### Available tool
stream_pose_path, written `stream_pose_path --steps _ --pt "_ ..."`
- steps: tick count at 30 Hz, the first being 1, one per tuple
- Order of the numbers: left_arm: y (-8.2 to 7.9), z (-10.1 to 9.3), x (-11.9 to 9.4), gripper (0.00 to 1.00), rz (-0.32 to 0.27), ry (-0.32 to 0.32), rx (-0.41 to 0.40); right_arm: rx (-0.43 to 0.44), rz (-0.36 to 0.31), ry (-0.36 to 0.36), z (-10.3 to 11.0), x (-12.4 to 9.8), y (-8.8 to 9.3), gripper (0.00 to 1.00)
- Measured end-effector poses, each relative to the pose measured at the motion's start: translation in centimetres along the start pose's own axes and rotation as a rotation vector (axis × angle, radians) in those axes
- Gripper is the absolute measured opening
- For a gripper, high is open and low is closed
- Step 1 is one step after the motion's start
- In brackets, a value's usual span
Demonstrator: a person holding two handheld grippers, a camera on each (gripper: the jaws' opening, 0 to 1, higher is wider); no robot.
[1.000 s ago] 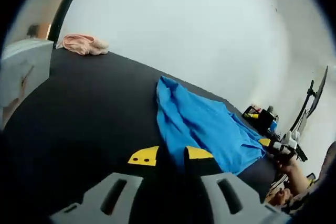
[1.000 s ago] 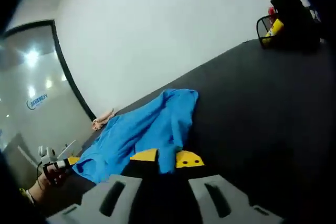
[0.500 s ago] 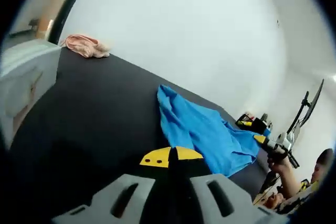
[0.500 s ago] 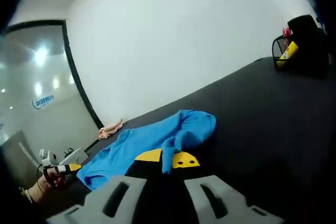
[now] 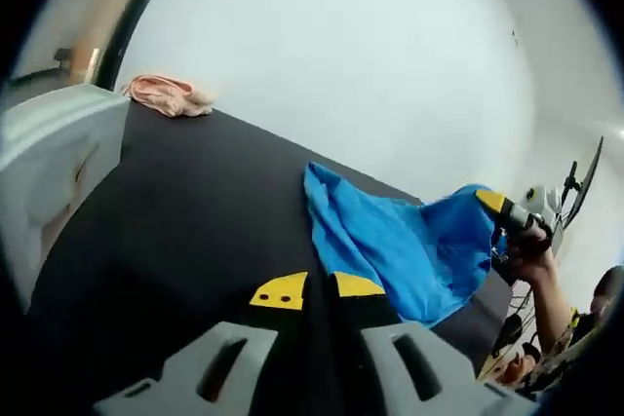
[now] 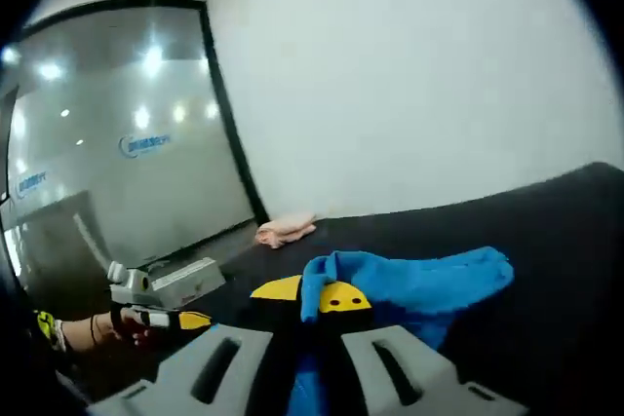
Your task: Spread out the cloth and fold it
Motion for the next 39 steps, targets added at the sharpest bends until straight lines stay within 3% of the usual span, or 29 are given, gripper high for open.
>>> stream_pose_path --steps 2,4,5,8,9,11,13,15,18,20,23,28,31,34,39 --pt "-0.2 0.5 -0.1 0.07 -0.011 -0.012 -0.007 -0.025 0.059 -0.081 3.0 2.5 1.2 0.02" --pt "-0.6 1.0 -0.4 0.07 -0.03 -0.022 -0.016 -0.085 0.169 -0.144 5.5 5.0 4.3 0.02" --pt "-0.9 1.2 -0.7 0.07 -0.042 -0.024 -0.021 -0.149 0.237 -0.163 6.3 6.1 6.7 0.02" --pt "-1.4 1.7 -1.3 0.07 -0.062 -0.032 -0.025 -0.196 0.38 -0.201 7.0 6.9 12.7 0.02" --pt "-1.4 1.9 -1.4 0.07 -0.063 -0.034 -0.025 -0.215 0.455 -0.207 6.7 6.9 15.1 0.02" --pt "-1.4 2.1 -1.3 0.07 -0.062 -0.039 -0.027 -0.251 0.505 -0.18 5.3 7.0 17.5 0.02" --pt "-1.4 1.9 -0.8 0.07 -0.048 -0.031 -0.027 -0.272 0.377 -0.224 5.9 7.5 15.9 0.03" --pt "-1.5 1.2 -0.2 0.07 -0.039 -0.017 -0.018 -0.261 0.414 -0.208 5.7 6.9 15.8 0.09" --pt "-2.7 0.0 0.9 0.08 -0.04 0.012 0.036 -0.249 0.404 -0.253 6.9 6.4 15.9 0.29" --pt "-4.2 -1.0 2.0 0.13 -0.066 0.044 0.074 -0.294 0.364 -0.281 7.6 6.1 15.5 0.3" --pt "-5.7 -1.4 3.5 0.14 -0.072 0.062 0.07 -0.264 0.301 -0.302 8.3 5.4 14.3 0.29" --pt "-5.8 -0.4 4.3 0.14 -0.058 0.041 0.088 -0.201 0.213 -0.297 7.2 2.5 10.7 0.29" --pt "-5.7 -0.3 4.4 0.14 -0.056 0.046 0.06 -0.194 0.16 -0.237 5.1 1.3 8.4 0.29" --pt "-6.3 -1.9 5.4 0.14 -0.059 0.097 0.051 -0.178 0.091 -0.169 1.9 -0.8 6.3 0.29" --pt "-7.7 -4.1 9.2 0.16 -0.041 0.169 0.049 -0.115 0.007 0.055 -7.0 -6.4 3.8 0.29"
Point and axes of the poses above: the point that each gripper's makers call its tool centre point, and the gripper's own axes: x roughly forward along the fingers, z roughly to its left, y roughly out of its underside, the point moved 1 cm from there along -x, roughly backward along the fingers, and after that the axes turned 3 degrees about x, right-handed, at the moved point
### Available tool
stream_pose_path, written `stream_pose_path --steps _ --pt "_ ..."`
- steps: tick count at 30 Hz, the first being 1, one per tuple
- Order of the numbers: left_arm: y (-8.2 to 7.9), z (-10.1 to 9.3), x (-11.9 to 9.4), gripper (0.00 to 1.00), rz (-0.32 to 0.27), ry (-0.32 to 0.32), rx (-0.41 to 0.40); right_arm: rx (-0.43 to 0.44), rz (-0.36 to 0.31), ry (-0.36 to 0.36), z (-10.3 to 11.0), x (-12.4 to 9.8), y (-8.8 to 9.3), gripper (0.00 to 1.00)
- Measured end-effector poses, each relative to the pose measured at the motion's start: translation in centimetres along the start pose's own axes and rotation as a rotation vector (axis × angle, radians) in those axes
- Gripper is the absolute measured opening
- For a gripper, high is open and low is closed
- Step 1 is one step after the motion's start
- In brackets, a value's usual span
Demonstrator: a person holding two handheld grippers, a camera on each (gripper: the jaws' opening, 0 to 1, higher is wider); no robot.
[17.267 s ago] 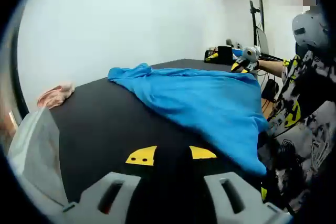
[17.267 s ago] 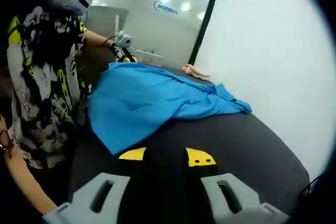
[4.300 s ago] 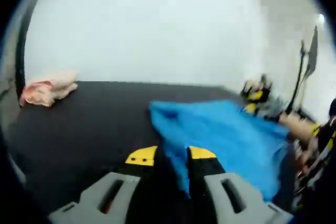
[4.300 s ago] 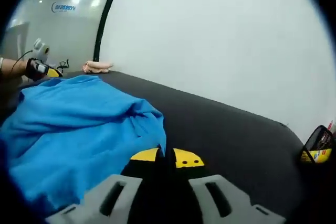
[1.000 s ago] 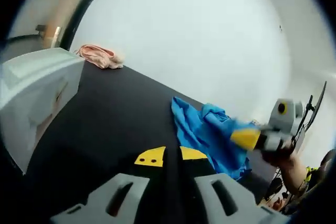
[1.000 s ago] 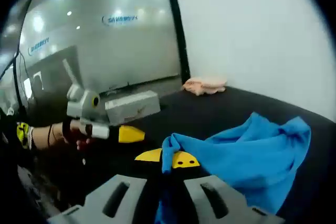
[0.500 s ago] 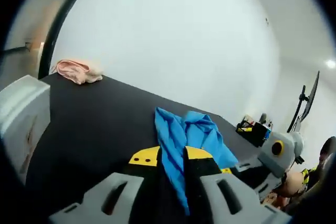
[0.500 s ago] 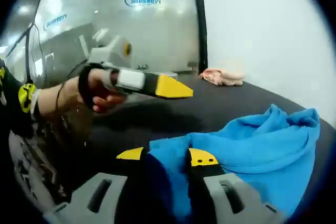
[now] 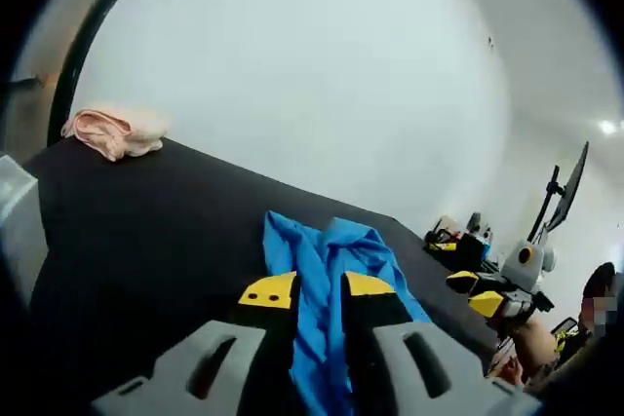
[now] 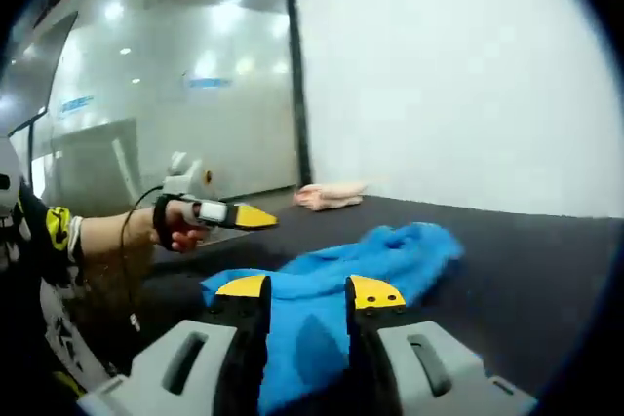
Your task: Spread out the cloth and fold it
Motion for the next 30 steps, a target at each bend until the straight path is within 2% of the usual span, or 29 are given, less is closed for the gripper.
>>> stream_pose_path --steps 1,3,5,6,7,8,9,10,12,14,15,16,18,19,20,22,24,25,26,28,29,30 --pt "-0.1 -0.5 1.6 0.17 0.019 0.02 -0.05 0.004 -0.007 0.018 -0.7 -0.4 -0.1 0.29" --pt "-0.2 -1.3 4.4 0.18 0.056 0.048 -0.145 0.052 -0.037 0.117 -4.2 -3.0 -0.3 0.29" --pt "-0.3 -1.7 6.7 0.19 0.073 0.048 -0.247 0.056 -0.051 0.156 -5.8 -4.6 -0.1 0.29" --pt "-0.4 -2.1 8.3 0.19 0.087 0.053 -0.338 0.04 -0.057 0.185 -6.4 -5.2 0.1 0.29" --pt "-0.5 -2.4 9.2 0.19 0.097 0.053 -0.396 0.016 -0.07 0.22 -7.2 -6.0 0.2 0.29" --pt "-0.4 -2.6 10.1 0.19 0.109 0.036 -0.466 0.001 -0.076 0.234 -7.6 -6.5 0.2 0.28" --pt "0.2 -2.6 11.3 0.18 0.153 0.0 -0.569 -0.006 -0.085 0.256 -8.1 -7.0 0.2 0.28" --pt "1.1 -3.1 11.8 0.17 0.218 -0.008 -0.584 -0.007 -0.099 0.274 -8.4 -7.4 0.1 0.28" --pt "2.4 -3.6 12.3 0.16 0.283 -0.02 -0.568 0.001 -0.125 0.284 -8.8 -8.3 -0.3 0.28" --pt "4.0 -3.2 11.8 0.16 0.32 -0.06 -0.463 0.007 -0.142 0.291 -9.1 -9.0 -0.7 0.28" --pt "4.2 -2.9 11.7 0.16 0.313 -0.076 -0.451 0.003 -0.149 0.292 -9.2 -9.1 -0.9 0.28" --pt "4.0 -2.6 11.9 0.16 0.299 -0.062 -0.479 -0.003 -0.153 0.293 -9.3 -9.0 -1.0 0.28" --pt "2.6 -2.4 12.8 0.17 0.228 -0.027 -0.575 -0.018 -0.151 0.285 -9.4 -8.6 -0.9 0.28" --pt "1.9 -1.8 13.4 0.17 0.18 -0.044 -0.655 -0.018 -0.142 0.285 -9.4 -8.3 -0.8 0.28" --pt "1.7 -1.6 13.9 0.17 0.16 -0.045 -0.676 -0.021 -0.139 0.282 -9.4 -8.1 -0.8 0.28" --pt "2.6 -1.7 14.6 0.16 0.196 -0.04 -0.675 -0.051 -0.135 0.278 -9.1 -7.9 -0.8 0.28" --pt "3.6 -3.2 14.5 0.15 0.25 -0.003 -0.679 -0.071 -0.142 0.278 -9.1 -8.1 -1.0 0.27" --pt "4.0 -3.7 14.5 0.15 0.262 0.002 -0.614 -0.071 -0.143 0.279 -9.2 -8.2 -1.0 0.27" --pt "4.0 -3.8 14.7 0.15 0.257 0.011 -0.567 -0.067 -0.144 0.279 -9.4 -8.2 -1.0 0.27" --pt "3.7 -3.2 15.1 0.14 0.242 -0.017 -0.578 -0.05 -0.137 0.289 -10.0 -8.3 -0.8 0.27" --pt "3.2 -2.9 15.3 0.12 0.226 -0.017 -0.567 -0.048 -0.137 0.289 -9.9 -8.3 -0.7 0.27" --pt "3.1 -2.9 15.5 0.06 0.231 -0.007 -0.546 -0.047 -0.135 0.287 -9.9 -8.3 -0.7 0.27"
Point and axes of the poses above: the point that each gripper's makers call its tool centre point, and the gripper's own axes: x roughly forward along the fingers, z roughly to its left, y roughly out of its underside, the point moved 1 cm from there along -x, roughly backward along the fingers, and after that the axes turned 3 degrees about x, right-handed, at the moved point
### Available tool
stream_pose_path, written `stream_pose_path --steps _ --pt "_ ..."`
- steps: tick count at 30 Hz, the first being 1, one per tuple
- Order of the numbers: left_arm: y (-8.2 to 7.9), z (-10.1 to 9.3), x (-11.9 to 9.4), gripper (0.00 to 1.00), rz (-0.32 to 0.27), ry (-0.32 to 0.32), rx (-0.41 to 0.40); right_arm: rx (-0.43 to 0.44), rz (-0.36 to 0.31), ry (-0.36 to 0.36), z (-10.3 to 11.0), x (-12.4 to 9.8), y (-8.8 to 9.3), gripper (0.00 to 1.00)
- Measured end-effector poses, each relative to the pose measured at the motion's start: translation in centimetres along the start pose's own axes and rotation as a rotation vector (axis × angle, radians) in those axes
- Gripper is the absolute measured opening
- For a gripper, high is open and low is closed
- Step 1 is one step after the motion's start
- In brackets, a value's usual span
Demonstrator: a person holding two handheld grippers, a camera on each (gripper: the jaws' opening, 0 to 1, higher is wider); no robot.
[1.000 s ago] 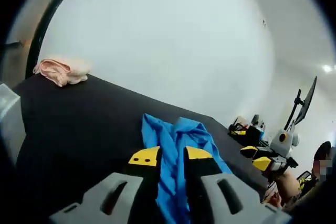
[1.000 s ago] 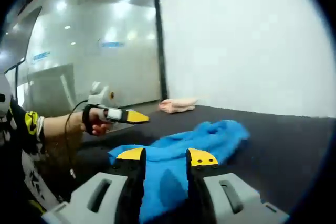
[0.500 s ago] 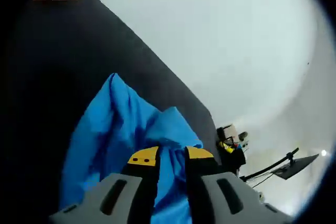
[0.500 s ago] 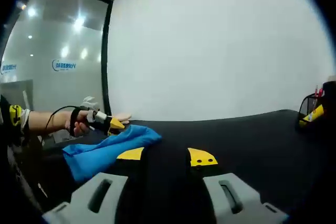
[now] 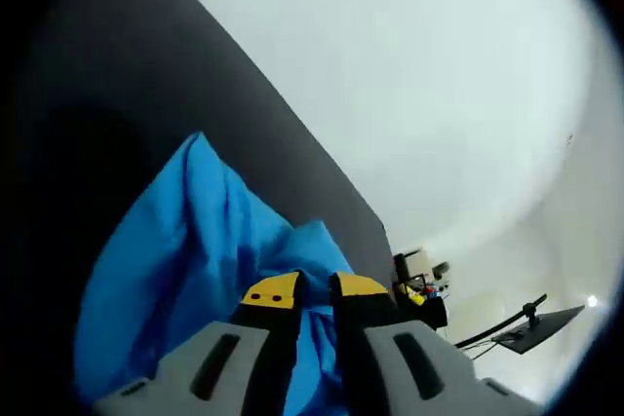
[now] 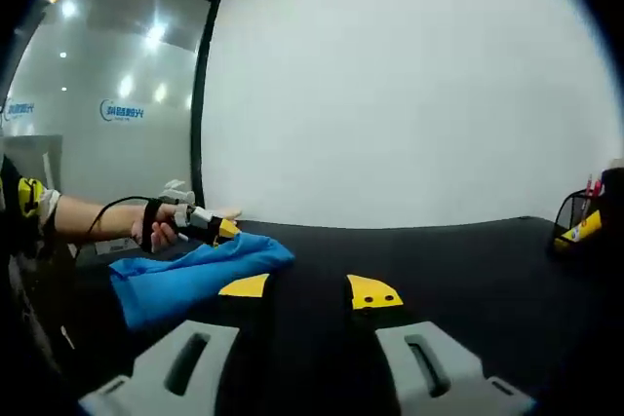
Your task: Spread out the cloth and fold it
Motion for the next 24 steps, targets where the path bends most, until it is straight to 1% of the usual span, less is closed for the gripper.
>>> stream_pose_path --steps 1,2,3,5,7,8,10,12,13,15,16,17,18,19,20,21,23,24 --pt "0.0 0.4 -0.1 0.03 0.027 -0.029 0.049 -0.005 0.001 0.0 0.1 -0.1 0.1 0.27" --pt "-0.7 -0.1 -0.5 0.03 0.013 0.0 0.099 -0.018 0.002 -0.005 0.0 -0.1 0.1 0.27" --pt "-1.6 -0.3 -0.5 0.03 0.007 0.013 0.119 -0.021 0.004 -0.005 0.0 -0.1 0.2 0.27" --pt "-3.1 -0.2 -1.1 0.02 0.012 0.007 0.189 -0.017 0.009 -0.01 -0.2 0.0 0.4 0.27" --pt "-4.4 -0.1 -1.5 0.02 -0.002 0.005 0.172 -0.01 0.01 -0.015 -0.2 0.3 0.5 0.27" --pt "-5.2 0.0 -1.6 0.02 0.002 0.009 0.168 -0.013 0.012 -0.017 -0.1 0.6 0.6 0.27" --pt "-5.9 -0.2 -1.8 0.02 0.02 0.03 0.165 -0.024 0.014 -0.026 0.1 0.9 0.7 0.27" --pt "-6.0 -0.8 -2.3 0.02 0.064 0.084 0.154 -0.033 0.019 -0.036 0.3 1.2 0.9 0.27" --pt "-6.3 -0.6 -2.4 0.02 0.069 0.082 0.151 -0.034 0.021 -0.038 0.4 1.3 0.9 0.27" --pt "-6.9 0.2 -2.5 0.02 0.086 0.092 0.143 -0.034 0.028 -0.047 0.6 1.6 1.1 0.27" --pt "-7.2 2.0 -2.4 0.02 0.113 0.065 0.118 -0.033 0.029 -0.051 0.7 1.8 1.1 0.27" --pt "-7.3 4.4 -2.0 0.02 0.113 -0.004 0.061 -0.036 0.025 -0.057 0.9 1.9 1.0 0.27" --pt "-7.2 5.1 -1.9 0.03 0.111 -0.019 0.051 -0.044 0.018 -0.069 1.3 2.1 0.8 0.27" --pt "-6.9 6.6 -1.8 0.03 0.108 -0.056 0.047 -0.051 0.015 -0.076 1.5 2.2 0.6 0.27" --pt "-6.6 7.1 -1.7 0.03 0.099 -0.065 0.04 -0.067 0.013 -0.083 1.8 2.3 0.5 0.27" --pt "-6.3 7.4 -1.9 0.03 0.092 -0.056 0.035 -0.077 0.014 -0.086 1.9 2.3 0.4 0.27" --pt "-6.0 7.3 -2.2 0.04 0.081 -0.04 0.016 -0.087 0.017 -0.09 2.0 2.5 0.5 0.27" --pt "-6.3 6.8 -2.4 0.05 0.046 -0.037 -0.015 -0.085 0.021 -0.096 2.0 2.6 0.6 0.27"
Point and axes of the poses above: the point that each gripper's makers call its tool centre point, and the gripper's own axes: x roughly forward along the fingers, z roughly to its left, y roughly out of its underside, the point moved 1 cm from there along -x, roughly backward along the fingers, and after that the axes turned 3 degrees about x, right-handed, at the moved point
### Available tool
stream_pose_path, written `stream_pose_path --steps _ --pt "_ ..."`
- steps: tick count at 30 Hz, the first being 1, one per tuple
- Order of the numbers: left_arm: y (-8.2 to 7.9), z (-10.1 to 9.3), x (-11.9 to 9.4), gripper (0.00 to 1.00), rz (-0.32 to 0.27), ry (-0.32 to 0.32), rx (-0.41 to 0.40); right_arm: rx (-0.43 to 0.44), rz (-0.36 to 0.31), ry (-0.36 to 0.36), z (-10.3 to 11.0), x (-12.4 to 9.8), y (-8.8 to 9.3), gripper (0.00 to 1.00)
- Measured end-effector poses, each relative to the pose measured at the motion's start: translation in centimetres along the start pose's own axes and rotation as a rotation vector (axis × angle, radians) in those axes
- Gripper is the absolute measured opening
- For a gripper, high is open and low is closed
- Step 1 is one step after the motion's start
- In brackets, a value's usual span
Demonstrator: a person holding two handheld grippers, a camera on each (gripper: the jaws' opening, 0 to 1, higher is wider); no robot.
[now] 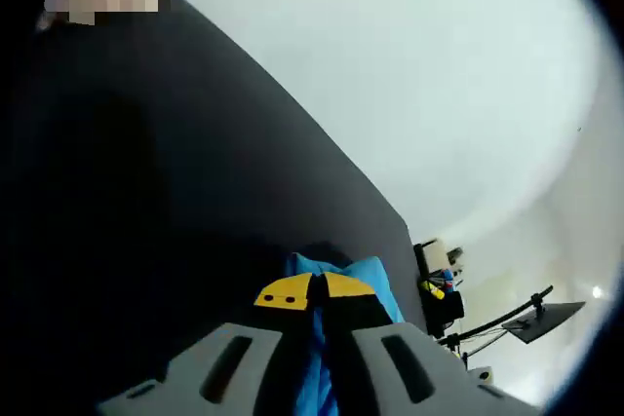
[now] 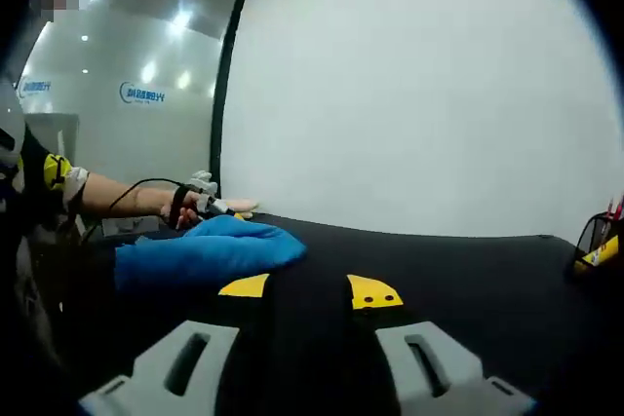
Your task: Spread out the cloth and fold it
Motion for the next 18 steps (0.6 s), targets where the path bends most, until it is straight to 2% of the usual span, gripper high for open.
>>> stream_pose_path --steps 1,2,3,4,5,7,8,9,10,11,13,14,15,16,17,18 --pt "-0.7 -0.6 -0.4 0.05 -0.057 0.001 -0.032 0.002 0.002 -0.002 0.0 0.1 0.1 0.27" --pt "-0.8 -0.9 -0.5 0.04 -0.069 0.01 -0.035 0.004 0.002 -0.004 0.0 0.1 0.1 0.27" --pt "-1.2 -2.1 -1.3 0.04 -0.077 0.057 -0.025 0.007 -0.002 -0.008 0.1 0.1 0.0 0.27" --pt "-1.2 -2.9 -2.0 0.04 -0.069 0.078 -0.008 0.008 -0.004 -0.011 0.2 0.2 0.0 0.27" --pt "-2.0 -3.9 -3.2 0.04 -0.102 0.097 0.065 0.014 -0.012 -0.021 0.6 0.2 -0.1 0.27" --pt "-3.3 -4.8 -5.1 0.04 -0.193 0.059 0.076 0.03 -0.008 -0.04 1.7 0.7 0.0 0.27" --pt "-3.1 -5.7 -5.6 0.05 -0.203 0.083 0.104 0.052 0.002 -0.058 2.3 1.0 0.2 0.27" --pt "-1.8 -6.9 -6.1 0.08 -0.172 0.118 0.142 0.116 0.022 -0.079 3.4 1.7 0.6 0.27" --pt "-0.4 -7.5 -6.2 0.15 -0.133 0.122 0.159 0.189 0.042 -0.092 4.2 2.3 0.9 0.27" --pt "0.6 -8.0 -6.1 0.18 -0.109 0.136 0.17 0.277 0.064 -0.135 6.0 3.1 1.2 0.27" --pt "2.3 -8.2 -5.4 0.19 -0.087 0.139 0.175 0.335 0.078 -0.21 9.0 4.3 1.3 0.27" --pt "2.2 -7.6 -4.7 0.19 -0.068 0.134 0.161 0.284 0.071 -0.255 11.1 5.1 1.3 0.27" --pt "2.9 -7.2 -4.2 0.19 -0.04 0.117 0.162 0.225 0.062 -0.285 12.6 5.6 1.2 0.27" --pt "3.7 -6.2 -3.3 0.19 0.001 0.066 0.187 0.144 0.066 -0.293 14.1 6.2 1.5 0.27" --pt "4.0 -5.3 -2.7 0.19 0.016 0.022 0.213 0.105 0.128 -0.259 14.6 6.8 2.8 0.27" --pt "4.1 -4.7 -2.2 0.19 0.026 -0.006 0.21 0.1 0.171 -0.264 15.1 7.0 3.7 0.27"
Point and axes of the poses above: the point that each gripper's makers call its tool centre point, and the gripper's own axes: x roughly forward along the fingers, z roughly to its left, y roughly out of its underside, the point moved 1 cm from there along -x, roughly backward along the fingers, and after that the axes turned 3 degrees about x, right-handed, at the moved point
